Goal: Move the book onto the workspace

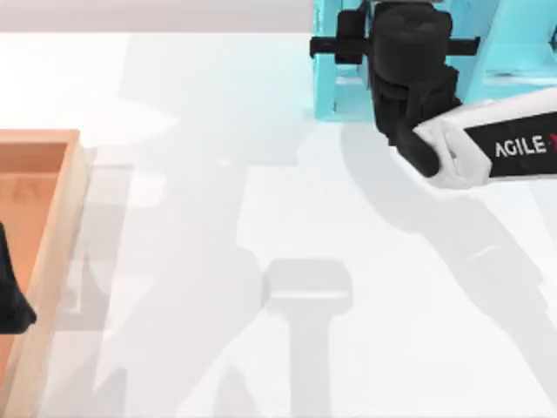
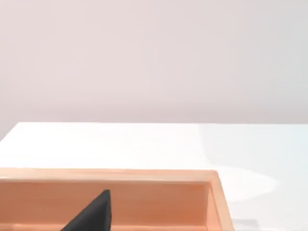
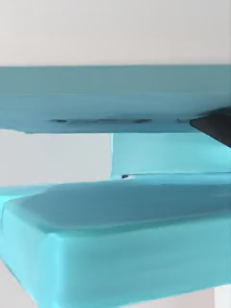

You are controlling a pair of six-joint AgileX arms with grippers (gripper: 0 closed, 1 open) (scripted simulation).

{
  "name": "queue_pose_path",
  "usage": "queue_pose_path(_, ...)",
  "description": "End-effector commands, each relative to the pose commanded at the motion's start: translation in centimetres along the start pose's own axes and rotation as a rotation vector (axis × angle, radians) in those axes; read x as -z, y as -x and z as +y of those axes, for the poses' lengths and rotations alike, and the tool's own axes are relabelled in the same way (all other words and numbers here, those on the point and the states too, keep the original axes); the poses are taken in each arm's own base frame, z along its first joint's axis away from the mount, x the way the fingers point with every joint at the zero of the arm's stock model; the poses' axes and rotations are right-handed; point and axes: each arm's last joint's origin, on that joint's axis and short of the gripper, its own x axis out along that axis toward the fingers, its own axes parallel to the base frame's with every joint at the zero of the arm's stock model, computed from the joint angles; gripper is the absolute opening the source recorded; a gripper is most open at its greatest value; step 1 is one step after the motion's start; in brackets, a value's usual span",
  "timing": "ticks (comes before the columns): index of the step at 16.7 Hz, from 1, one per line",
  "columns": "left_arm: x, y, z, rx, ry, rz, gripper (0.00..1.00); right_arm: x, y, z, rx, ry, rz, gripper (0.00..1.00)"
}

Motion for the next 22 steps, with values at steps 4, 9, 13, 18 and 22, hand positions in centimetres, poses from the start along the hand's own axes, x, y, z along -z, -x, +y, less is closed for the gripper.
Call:
queue_pose_path(4,0.0,0.0,0.0,0.0,0.0,0.0,1.0,-7.2,7.4,-0.3,0.001,-0.02,-0.025,0.0)
queue_pose_path(9,0.0,0.0,0.0,0.0,0.0,0.0,1.0,-10.1,14.6,-2.0,0.005,-0.01,0.0,0.0)
queue_pose_path(13,0.0,0.0,0.0,0.0,0.0,0.0,1.0,-10.1,15.9,-2.4,0.007,-0.002,0.013,0.0)
queue_pose_path(18,0.0,0.0,0.0,0.0,0.0,0.0,1.0,-9.8,15.6,-2.1,0.008,0.014,0.017,0.0)
queue_pose_path(22,0.0,0.0,0.0,0.0,0.0,0.0,1.0,-8.3,15.7,0.9,-0.017,0.192,0.035,0.0)
